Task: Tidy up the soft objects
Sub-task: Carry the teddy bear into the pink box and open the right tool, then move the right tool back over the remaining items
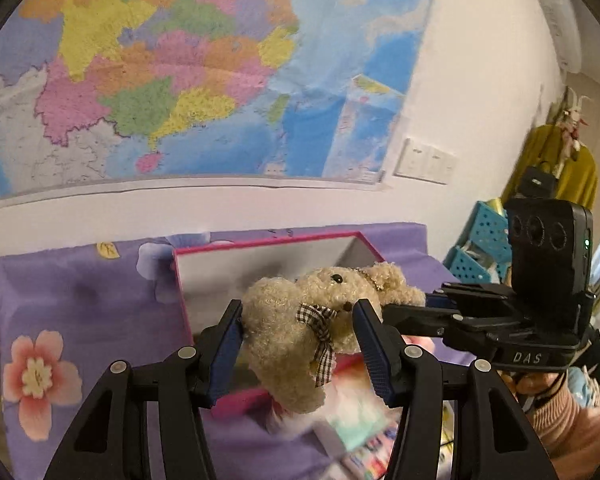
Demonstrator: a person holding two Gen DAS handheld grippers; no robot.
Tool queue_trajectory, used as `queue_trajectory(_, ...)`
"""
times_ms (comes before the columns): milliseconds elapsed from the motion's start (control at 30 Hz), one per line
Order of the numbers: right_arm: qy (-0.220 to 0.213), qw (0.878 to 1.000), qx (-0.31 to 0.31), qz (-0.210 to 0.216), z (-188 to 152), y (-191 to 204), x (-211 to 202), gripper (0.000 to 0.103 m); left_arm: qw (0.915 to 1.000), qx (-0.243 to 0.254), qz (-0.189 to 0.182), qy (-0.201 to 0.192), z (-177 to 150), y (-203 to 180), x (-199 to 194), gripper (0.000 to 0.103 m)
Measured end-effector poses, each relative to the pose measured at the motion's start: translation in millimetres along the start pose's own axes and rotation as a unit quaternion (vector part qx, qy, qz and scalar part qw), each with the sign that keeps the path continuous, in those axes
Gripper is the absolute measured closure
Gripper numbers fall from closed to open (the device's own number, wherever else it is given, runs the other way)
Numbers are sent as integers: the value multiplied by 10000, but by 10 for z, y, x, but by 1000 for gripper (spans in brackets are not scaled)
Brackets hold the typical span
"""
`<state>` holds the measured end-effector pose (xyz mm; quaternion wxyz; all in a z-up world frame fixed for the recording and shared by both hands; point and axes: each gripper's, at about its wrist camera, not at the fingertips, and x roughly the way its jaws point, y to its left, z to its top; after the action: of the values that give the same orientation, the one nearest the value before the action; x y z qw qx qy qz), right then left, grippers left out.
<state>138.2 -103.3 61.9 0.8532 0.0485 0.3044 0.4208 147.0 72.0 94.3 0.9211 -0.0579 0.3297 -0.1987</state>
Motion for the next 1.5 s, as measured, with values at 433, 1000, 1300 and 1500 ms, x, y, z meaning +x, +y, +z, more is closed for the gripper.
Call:
queue_trajectory(433,655,9940,767,-429,169,-735,698,81,9946,-154,655,786,211,374,955,48)
queue_trajectory(1000,627,9937,721,-580,39,-706,227,71,9958,-140,897,139,111,328,400,46)
queue_trajectory(1300,68,9987,479,-133,-95,-306,-502,62,9989,262,239,-312,-252,-217,-224,42)
queue_trajectory(1500,66,9990,438,-46,-361,-160,-798,60,9993,353,-81,-88,-611,-446,-281,42)
